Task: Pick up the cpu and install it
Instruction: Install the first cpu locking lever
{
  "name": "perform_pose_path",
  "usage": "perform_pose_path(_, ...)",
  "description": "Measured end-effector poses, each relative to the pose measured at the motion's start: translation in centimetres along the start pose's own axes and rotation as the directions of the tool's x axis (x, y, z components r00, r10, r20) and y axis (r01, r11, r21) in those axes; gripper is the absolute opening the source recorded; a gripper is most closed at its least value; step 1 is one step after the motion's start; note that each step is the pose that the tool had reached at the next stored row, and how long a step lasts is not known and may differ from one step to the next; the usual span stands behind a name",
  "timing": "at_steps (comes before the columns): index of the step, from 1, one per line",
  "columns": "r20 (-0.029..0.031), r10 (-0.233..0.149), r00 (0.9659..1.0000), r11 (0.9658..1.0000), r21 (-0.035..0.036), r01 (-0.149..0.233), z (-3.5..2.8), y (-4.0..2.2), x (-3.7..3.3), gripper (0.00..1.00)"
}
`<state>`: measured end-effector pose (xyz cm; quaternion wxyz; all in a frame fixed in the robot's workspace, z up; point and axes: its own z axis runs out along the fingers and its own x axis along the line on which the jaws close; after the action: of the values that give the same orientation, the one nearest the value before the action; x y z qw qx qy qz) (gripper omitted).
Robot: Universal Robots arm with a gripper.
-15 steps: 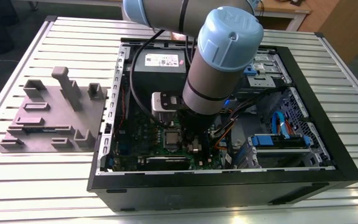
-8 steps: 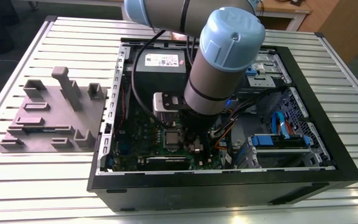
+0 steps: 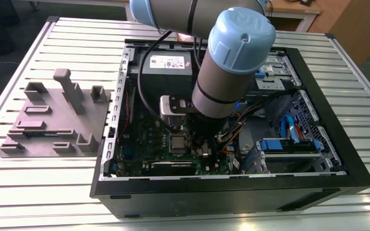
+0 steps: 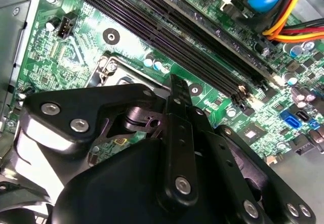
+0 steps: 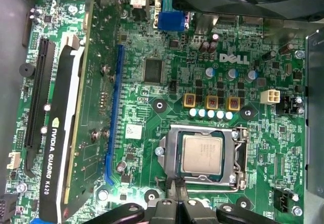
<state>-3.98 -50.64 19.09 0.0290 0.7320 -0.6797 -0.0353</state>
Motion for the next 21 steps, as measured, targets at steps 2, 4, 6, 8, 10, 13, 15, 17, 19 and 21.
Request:
perform_pose_path(2,-0.0015,-0.004,1.0,0.9999,0.0095,0.004,0.08,0.0,-0.03,0.1)
perform_pose_path(4,-0.0032,-0.008,1.0,0.9996,0.0288,0.008,0.16,-0.01,-0.03,0.1)
perform_pose_path(6,-0.0043,-0.011,0.9999,0.999,0.0434,0.011,0.29,-0.02,-0.04,0.1)
perform_pose_path(8,-0.0057,-0.013,0.9999,0.9988,0.0471,0.013,0.45,-0.03,-0.02,0.1)
perform_pose_path(10,-0.006,-0.013,0.9999,0.9988,0.0472,0.013,0.49,-0.03,-0.02,0.1)
perform_pose_path(13,-0.0031,-0.014,0.9999,0.999,0.0414,0.014,0.43,-0.06,-0.04,0.1)
perform_pose_path(15,-0.0017,-0.014,0.9999,0.9993,0.0354,0.014,0.27,-0.03,-0.05,0.1)
perform_pose_path(17,-0.0018,-0.014,0.9999,0.9995,0.0288,0.014,0.16,0.02,-0.05,0.1)
perform_pose_path(19,-0.0008,-0.014,0.9999,0.9997,0.0214,0.014,-0.07,0.04,-0.05,0.1)
perform_pose_path(21,-0.0013,-0.013,0.9999,0.9998,0.0173,0.013,-0.65,0.11,-0.05,0.1)
